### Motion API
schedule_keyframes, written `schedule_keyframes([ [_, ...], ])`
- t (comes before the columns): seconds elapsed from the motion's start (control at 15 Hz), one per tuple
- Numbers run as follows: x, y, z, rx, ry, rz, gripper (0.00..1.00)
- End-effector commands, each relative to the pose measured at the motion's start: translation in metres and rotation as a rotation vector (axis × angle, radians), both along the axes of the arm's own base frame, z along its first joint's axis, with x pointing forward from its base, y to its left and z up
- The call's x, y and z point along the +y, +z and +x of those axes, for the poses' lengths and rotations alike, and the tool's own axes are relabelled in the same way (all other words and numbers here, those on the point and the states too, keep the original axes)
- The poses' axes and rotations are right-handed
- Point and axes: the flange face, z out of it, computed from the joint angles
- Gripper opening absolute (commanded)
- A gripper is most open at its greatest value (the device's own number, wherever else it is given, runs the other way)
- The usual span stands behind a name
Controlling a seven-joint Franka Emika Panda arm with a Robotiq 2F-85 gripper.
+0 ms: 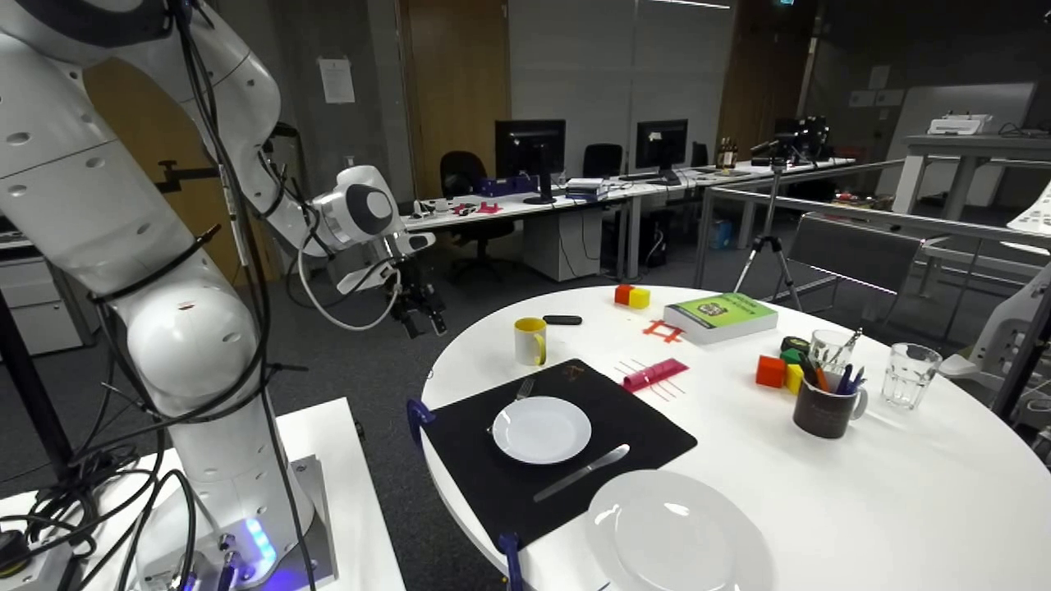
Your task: Put the fork on the black mat in a straightened up position and move the white plate slightly to the left
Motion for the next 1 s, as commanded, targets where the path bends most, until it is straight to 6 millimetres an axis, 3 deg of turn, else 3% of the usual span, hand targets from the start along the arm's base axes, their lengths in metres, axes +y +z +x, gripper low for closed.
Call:
schedule_keyframes([
  [0.0, -0.002, -0.007, -0.002, -0.087, -0.1, -0.051, 1.0],
  [0.53, -0.02, 0.001, 0.01, -0.292, -0.358, -0.046, 1.0],
  [0.8, -0.042, 0.006, 0.027, -0.339, -0.444, -0.019, 1.0],
  [0.87, -0.028, -0.001, 0.018, -0.309, -0.405, -0.022, 1.0],
  [0.93, -0.034, 0.001, 0.022, -0.309, -0.424, -0.019, 1.0],
])
